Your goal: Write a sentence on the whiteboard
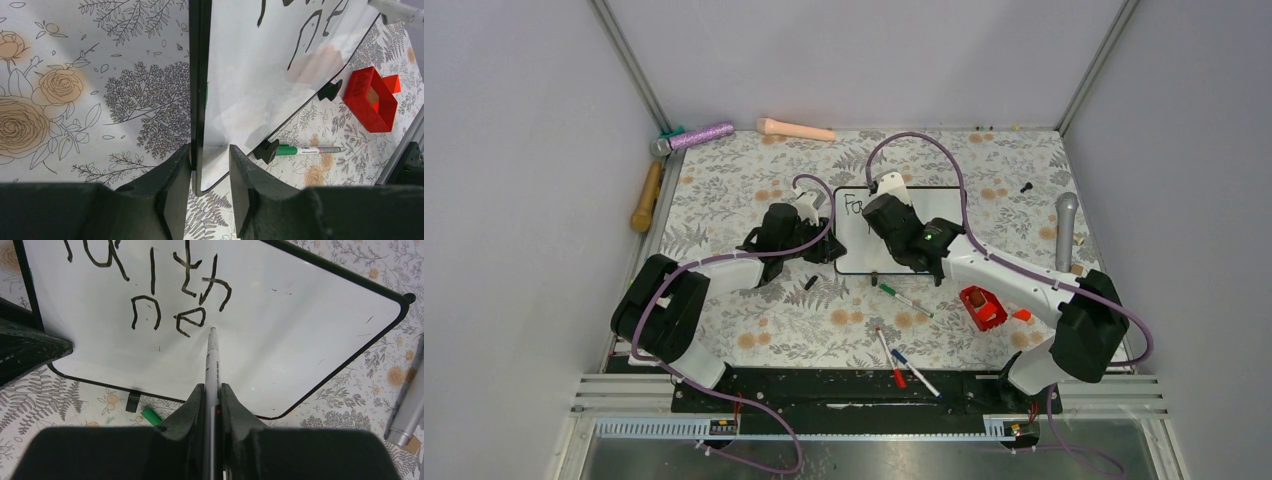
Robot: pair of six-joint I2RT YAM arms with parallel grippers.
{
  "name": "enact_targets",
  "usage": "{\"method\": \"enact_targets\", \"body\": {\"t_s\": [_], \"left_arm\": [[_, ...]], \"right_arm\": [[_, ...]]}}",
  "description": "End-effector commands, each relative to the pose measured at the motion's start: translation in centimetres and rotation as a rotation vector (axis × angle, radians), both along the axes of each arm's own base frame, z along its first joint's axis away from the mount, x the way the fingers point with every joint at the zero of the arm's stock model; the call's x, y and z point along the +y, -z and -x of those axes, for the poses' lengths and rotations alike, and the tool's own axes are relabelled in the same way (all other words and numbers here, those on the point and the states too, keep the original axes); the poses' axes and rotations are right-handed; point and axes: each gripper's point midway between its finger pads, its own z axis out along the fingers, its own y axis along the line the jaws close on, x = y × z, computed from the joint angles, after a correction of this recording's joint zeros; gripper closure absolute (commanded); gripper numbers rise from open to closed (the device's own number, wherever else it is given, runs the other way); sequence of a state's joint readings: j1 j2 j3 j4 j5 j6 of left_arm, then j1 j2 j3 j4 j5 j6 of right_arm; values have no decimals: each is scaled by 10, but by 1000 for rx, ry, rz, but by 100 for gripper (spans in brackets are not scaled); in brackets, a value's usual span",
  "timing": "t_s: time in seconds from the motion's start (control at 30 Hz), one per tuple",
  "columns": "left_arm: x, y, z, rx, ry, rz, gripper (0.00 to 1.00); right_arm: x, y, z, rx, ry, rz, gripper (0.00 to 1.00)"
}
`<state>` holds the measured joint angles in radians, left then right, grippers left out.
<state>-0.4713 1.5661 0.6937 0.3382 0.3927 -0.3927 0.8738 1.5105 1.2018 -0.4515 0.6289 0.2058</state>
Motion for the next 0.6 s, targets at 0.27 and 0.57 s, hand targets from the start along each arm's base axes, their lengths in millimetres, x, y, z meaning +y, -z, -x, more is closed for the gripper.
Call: {"method": "enact_targets", "body": {"t_s": [0.27, 0.57], "left_arm": [[-10, -32, -7, -95, 32, 66, 67], [-10, -32, -7, -99, 32, 63, 68]], "right_arm": [[5, -16, -23, -58, 41, -23, 100], [-1, -4, -18, -35, 49, -14, 100]]}}
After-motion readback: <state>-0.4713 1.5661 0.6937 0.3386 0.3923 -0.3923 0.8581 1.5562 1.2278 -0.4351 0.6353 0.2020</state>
